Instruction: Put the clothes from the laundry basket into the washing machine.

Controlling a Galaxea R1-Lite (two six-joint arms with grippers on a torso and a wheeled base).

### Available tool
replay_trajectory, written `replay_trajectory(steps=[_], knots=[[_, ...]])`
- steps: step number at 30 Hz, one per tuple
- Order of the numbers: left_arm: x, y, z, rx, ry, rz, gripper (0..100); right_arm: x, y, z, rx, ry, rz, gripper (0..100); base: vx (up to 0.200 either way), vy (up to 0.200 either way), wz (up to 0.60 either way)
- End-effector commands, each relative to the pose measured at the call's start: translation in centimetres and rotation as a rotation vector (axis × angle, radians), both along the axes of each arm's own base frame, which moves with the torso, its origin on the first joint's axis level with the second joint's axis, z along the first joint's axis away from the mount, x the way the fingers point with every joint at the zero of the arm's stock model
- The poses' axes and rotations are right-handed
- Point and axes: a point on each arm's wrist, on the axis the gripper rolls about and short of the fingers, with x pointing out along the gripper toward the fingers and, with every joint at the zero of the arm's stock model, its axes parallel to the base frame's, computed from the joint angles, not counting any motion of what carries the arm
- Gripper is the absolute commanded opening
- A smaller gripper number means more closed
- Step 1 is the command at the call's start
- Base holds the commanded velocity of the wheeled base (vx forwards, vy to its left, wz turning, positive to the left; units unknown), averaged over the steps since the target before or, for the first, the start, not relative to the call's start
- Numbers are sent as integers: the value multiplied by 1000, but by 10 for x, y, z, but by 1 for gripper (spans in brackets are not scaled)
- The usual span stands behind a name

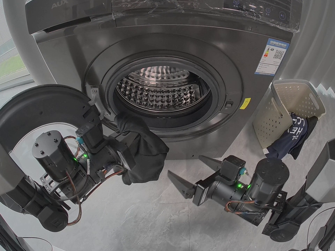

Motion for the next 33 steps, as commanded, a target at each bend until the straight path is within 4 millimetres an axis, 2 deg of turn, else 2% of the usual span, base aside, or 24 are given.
replay_trajectory(steps=[1, 11, 17, 24, 33], knots=[[4, -2, -3, 1, 8, 16, 0, -8, 13, -10, -18, 21, 49, 100, 0, 0, 0], [12, -4, 6, -61, -3, 52, 0, -6, 36, -30, -26, 26, 86, 100, 0, 0, 0], [11, -6, 8, -69, -10, 49, 0, 15, 46, -32, 3, -1, 52, 100, 0, 0, 0], [9, -8, 10, -74, -15, 37, 0, 48, 49, -33, 36, -37, -12, 100, 0, 0, 0], [9, -8, 12, -78, -20, 36, 0, 60, 62, -38, 53, -58, 0, 100, 0, 0, 0]])
